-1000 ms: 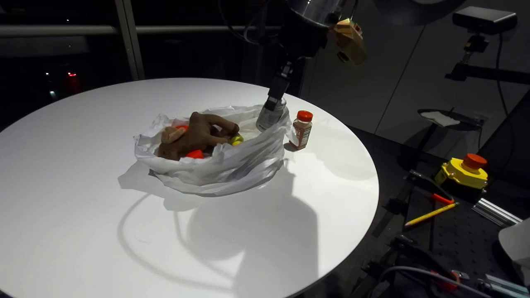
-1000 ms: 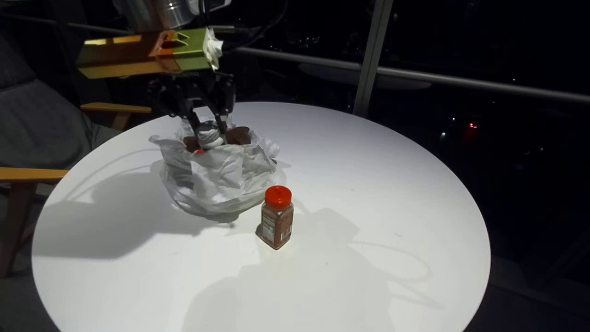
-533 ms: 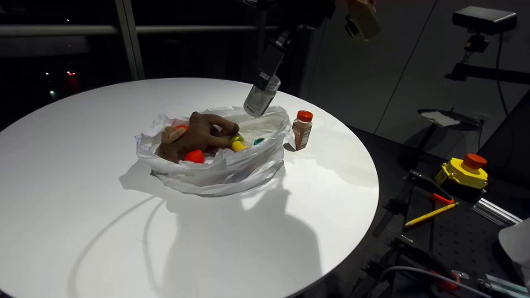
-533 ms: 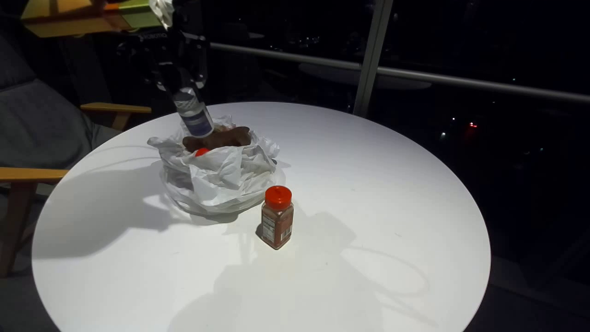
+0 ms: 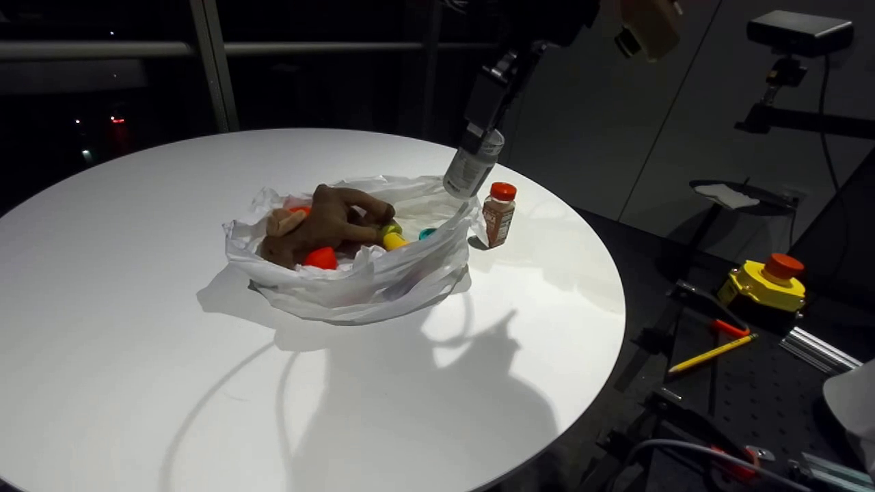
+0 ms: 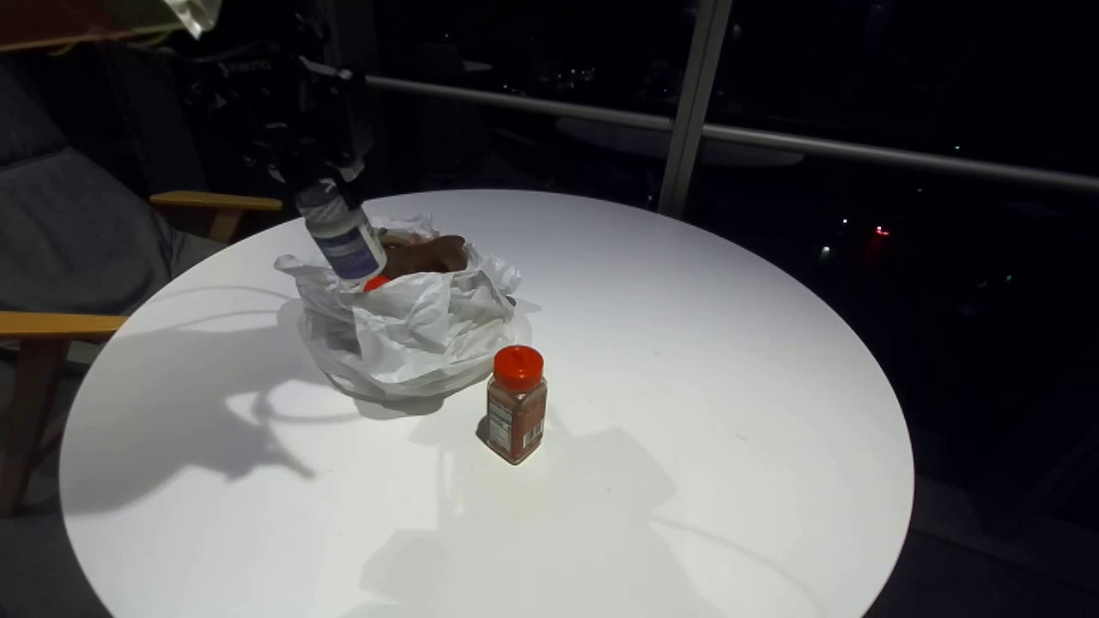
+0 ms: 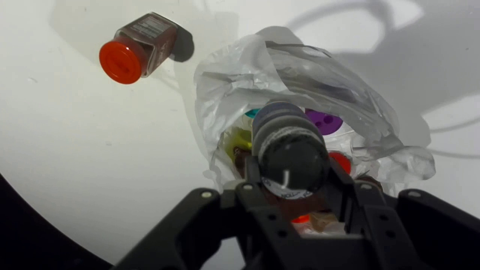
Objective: Pick the object in the plastic bag and put them on the table
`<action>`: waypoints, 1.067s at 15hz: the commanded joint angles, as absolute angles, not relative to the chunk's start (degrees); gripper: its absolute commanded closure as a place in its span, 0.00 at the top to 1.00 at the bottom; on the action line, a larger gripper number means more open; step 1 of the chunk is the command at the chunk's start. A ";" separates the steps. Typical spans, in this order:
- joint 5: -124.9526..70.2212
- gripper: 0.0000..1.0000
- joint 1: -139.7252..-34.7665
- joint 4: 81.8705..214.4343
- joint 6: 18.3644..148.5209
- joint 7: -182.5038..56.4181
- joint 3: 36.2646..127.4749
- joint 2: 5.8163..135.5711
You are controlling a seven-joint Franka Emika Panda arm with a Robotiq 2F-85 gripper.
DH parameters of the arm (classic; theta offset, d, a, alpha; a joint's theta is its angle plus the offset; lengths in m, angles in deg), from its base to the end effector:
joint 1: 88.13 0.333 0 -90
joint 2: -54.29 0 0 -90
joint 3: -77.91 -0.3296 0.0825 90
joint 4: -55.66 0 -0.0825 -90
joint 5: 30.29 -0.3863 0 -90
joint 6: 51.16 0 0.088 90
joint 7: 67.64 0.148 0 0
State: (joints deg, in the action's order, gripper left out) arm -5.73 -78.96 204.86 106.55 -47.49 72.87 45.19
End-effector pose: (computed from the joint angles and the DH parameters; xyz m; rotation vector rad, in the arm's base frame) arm 0.4506 0.1241 0.3117 2.9321 0.3990 0.5296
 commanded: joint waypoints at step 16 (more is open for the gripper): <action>-20.84 0.14 -83.93 204.04 111.79 -52.35 75.56 61.73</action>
State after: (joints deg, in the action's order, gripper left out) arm -16.27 -84.15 202.18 110.45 -49.56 76.08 61.24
